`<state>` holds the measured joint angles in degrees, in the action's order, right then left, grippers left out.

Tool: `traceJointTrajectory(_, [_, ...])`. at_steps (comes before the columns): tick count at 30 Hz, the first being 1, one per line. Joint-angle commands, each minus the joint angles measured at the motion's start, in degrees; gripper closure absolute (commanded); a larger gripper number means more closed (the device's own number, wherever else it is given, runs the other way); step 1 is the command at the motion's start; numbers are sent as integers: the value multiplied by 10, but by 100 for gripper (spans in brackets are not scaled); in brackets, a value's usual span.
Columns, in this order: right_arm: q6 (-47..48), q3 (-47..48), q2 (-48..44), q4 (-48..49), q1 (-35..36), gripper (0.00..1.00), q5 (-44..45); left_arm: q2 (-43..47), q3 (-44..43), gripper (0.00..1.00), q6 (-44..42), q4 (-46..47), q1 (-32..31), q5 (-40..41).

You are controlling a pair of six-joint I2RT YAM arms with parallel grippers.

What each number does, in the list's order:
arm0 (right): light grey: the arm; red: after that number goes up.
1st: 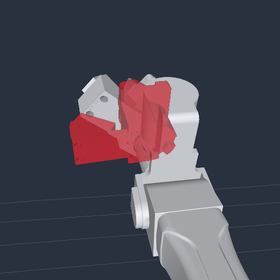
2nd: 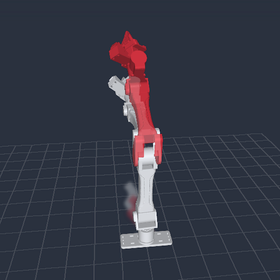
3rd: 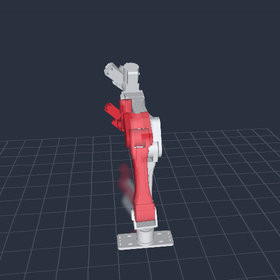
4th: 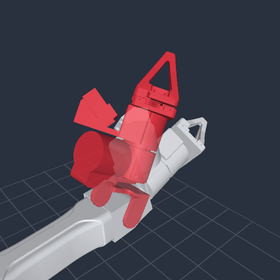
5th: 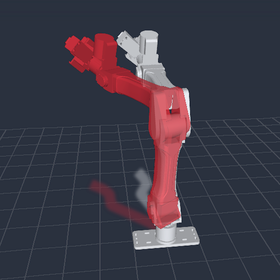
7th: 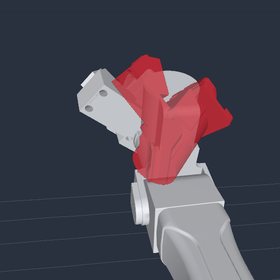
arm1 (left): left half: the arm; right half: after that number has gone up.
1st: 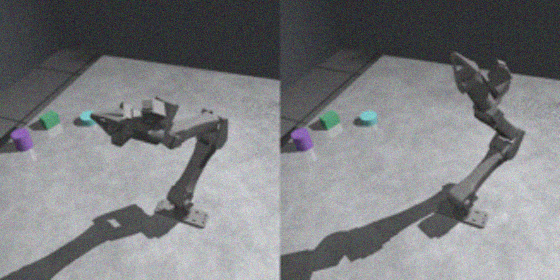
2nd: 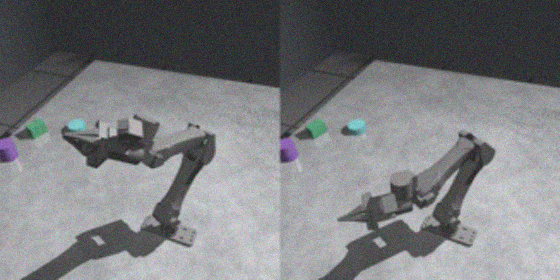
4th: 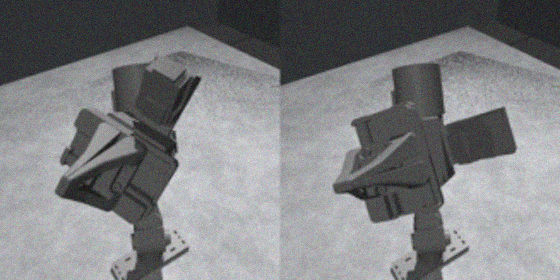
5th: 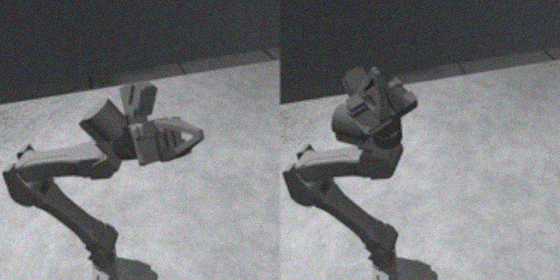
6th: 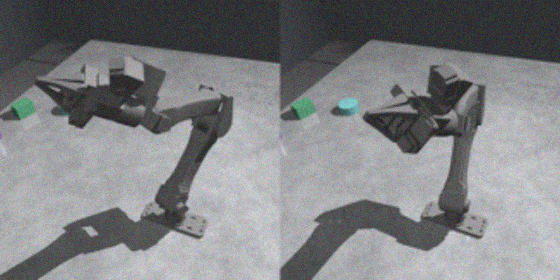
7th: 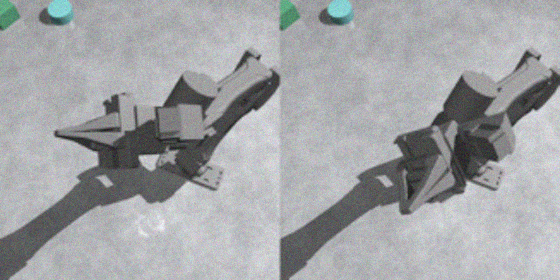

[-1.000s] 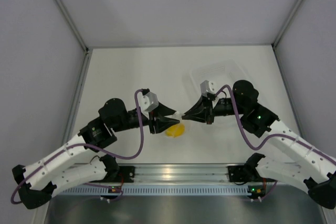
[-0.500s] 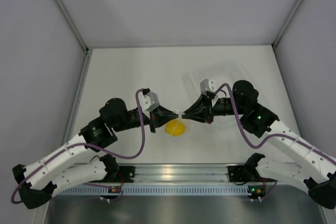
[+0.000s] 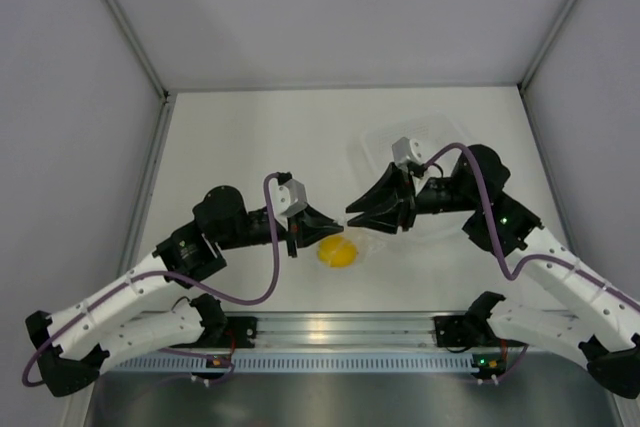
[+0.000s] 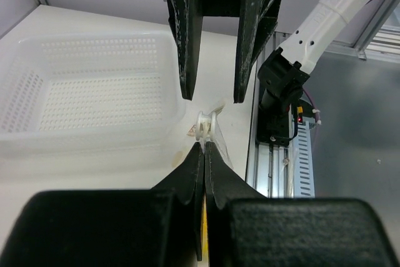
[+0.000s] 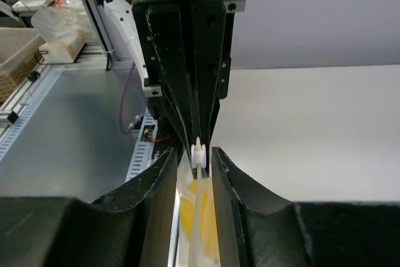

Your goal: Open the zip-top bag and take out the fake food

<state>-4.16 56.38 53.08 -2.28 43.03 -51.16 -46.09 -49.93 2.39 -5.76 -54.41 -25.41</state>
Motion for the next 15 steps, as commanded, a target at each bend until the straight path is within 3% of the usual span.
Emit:
traceJointTrajectory(1, [-38, 36, 13, 55, 10, 71, -20, -2, -7, 100, -9, 31, 0, -19])
traceJointTrajectory(15, [-35, 25, 39, 59, 24, 75, -25, -1, -7, 100, -6, 32, 1, 13])
